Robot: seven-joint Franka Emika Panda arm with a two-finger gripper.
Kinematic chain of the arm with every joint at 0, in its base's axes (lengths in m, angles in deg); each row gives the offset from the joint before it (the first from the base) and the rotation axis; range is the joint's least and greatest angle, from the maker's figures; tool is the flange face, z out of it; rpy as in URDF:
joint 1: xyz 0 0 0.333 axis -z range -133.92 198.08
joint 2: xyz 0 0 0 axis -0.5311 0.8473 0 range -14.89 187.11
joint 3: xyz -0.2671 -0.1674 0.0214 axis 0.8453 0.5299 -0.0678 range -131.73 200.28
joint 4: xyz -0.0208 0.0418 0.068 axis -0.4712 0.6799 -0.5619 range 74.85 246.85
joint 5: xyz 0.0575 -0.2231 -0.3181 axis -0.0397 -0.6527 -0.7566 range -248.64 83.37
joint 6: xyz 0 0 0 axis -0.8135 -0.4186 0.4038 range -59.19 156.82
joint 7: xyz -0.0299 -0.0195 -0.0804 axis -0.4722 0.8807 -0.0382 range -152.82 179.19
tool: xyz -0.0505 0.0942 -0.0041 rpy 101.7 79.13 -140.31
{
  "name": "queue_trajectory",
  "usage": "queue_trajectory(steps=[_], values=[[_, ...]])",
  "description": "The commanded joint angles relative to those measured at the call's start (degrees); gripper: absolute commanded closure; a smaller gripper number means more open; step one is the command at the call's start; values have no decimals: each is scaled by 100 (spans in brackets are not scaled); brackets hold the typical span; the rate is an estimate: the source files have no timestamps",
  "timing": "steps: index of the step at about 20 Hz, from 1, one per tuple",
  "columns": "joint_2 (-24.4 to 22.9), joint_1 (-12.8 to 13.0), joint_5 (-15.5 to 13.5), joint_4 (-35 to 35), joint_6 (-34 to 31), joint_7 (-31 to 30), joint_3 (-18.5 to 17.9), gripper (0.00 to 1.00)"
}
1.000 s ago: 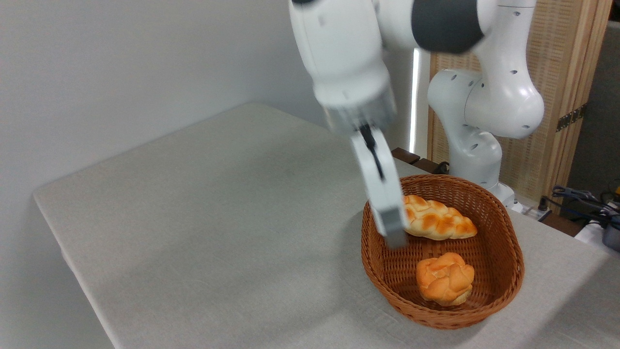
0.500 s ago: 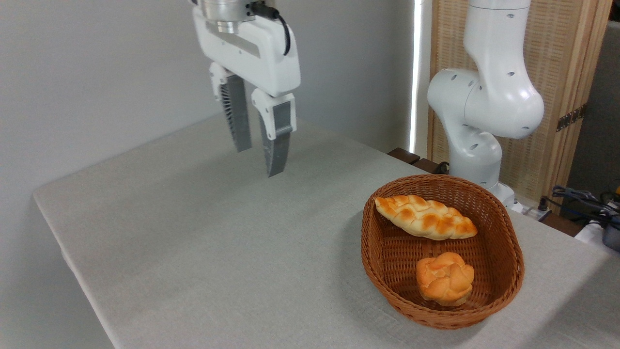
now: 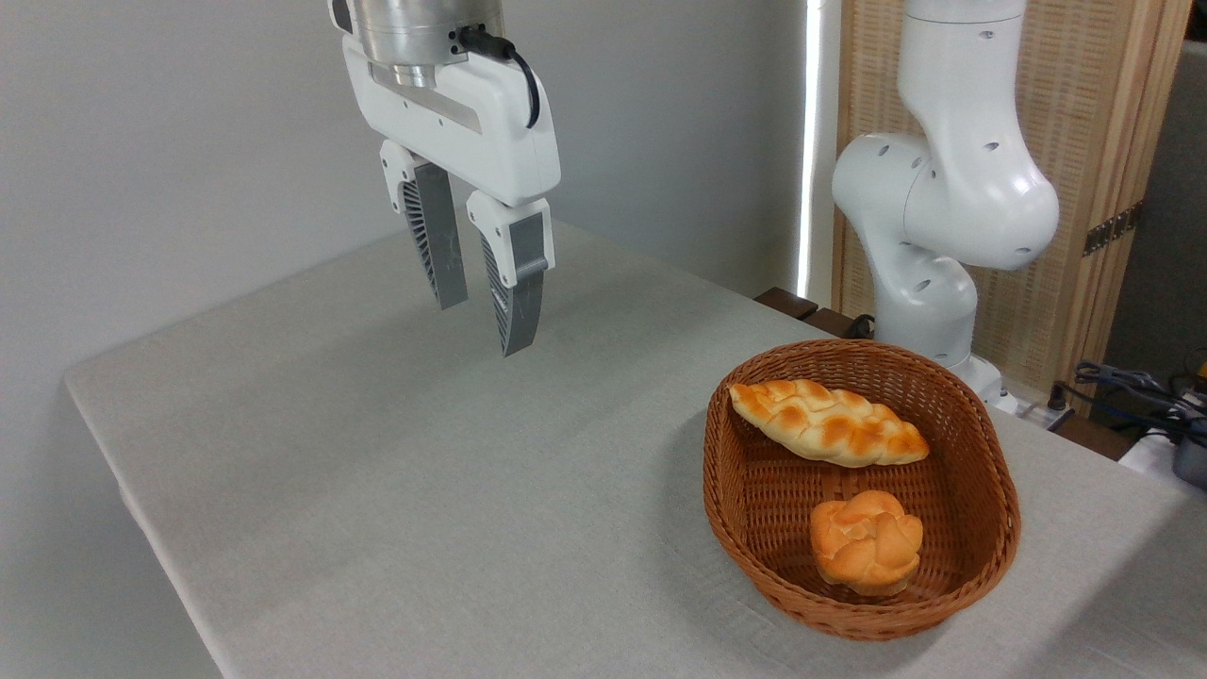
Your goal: Put bread into the basket
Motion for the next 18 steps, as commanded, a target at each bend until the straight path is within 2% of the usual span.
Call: queue_trajectory(steps=[1, 2, 3, 9, 13, 18], values=[[111, -8, 186, -149, -111, -114, 149, 0], [120, -8, 388, -149, -111, -106, 211, 0], [120, -8, 425, -149, -111, -88, 255, 0], [111, -8, 355, -140, -155, -298, 221, 0], [111, -8, 144, -140, -155, -343, 177, 0], [111, -8, 126, -140, -155, -334, 150, 0]])
